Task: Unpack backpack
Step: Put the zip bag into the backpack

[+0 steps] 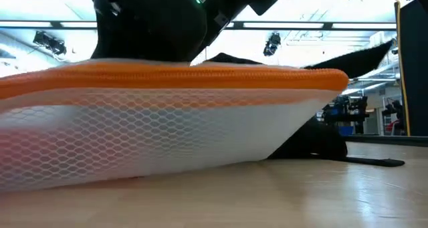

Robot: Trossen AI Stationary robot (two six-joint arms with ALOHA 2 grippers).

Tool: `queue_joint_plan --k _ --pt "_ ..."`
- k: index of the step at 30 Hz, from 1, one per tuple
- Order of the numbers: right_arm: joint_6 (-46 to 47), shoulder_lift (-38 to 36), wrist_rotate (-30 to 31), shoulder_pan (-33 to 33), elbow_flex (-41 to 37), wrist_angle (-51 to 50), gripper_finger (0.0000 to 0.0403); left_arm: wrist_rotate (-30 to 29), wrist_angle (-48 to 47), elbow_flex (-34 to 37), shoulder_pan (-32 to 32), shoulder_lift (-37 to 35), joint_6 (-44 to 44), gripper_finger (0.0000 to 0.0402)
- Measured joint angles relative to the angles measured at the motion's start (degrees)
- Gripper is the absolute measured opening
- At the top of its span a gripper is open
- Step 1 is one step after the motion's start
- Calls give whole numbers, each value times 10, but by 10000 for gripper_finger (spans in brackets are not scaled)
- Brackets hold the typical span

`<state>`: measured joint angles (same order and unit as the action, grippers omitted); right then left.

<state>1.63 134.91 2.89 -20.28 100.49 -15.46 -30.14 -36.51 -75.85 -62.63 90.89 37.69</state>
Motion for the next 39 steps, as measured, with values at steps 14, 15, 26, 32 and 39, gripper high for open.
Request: queue_joint_plan --k 14,15,26,32,39 --pt "-8 6 -24 -14 11 -16 8 0 4 0 0 0 -14 0" --pt "-8 7 -21 -16 18 -19 4 0 4 0 0 0 -15 0" --pt "-112 14 122 -68 179 -127 0 -2 -6 0 0 0 -15 0" --pt "-167 11 195 -78 315 -218 1 -2 -7 0 0 0 -15 0" --pt "-146 -63 216 -66 321 -295 0 -14 -16 0 0 0 -15 0"
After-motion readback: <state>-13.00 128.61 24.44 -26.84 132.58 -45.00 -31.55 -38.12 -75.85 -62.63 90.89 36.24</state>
